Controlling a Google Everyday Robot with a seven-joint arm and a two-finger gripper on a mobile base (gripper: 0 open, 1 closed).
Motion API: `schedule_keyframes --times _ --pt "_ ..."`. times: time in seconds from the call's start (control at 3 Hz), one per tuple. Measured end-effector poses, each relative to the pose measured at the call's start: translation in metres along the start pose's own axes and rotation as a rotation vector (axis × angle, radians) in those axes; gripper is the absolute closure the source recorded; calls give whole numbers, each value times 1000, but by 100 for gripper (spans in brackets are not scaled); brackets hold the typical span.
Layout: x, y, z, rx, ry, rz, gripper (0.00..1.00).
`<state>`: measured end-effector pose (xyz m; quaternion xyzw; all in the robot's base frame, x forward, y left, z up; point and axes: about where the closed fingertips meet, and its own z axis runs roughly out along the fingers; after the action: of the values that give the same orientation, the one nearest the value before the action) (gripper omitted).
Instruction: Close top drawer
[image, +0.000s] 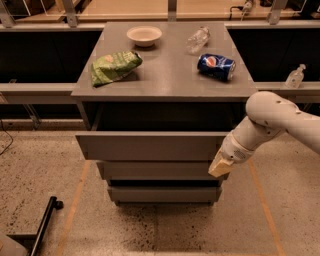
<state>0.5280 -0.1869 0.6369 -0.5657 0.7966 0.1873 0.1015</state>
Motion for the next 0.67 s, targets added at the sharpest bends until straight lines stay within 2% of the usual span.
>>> schedule_keyframes --times 0.67 --pt "-25 -65 -3 137 -65 -24 100"
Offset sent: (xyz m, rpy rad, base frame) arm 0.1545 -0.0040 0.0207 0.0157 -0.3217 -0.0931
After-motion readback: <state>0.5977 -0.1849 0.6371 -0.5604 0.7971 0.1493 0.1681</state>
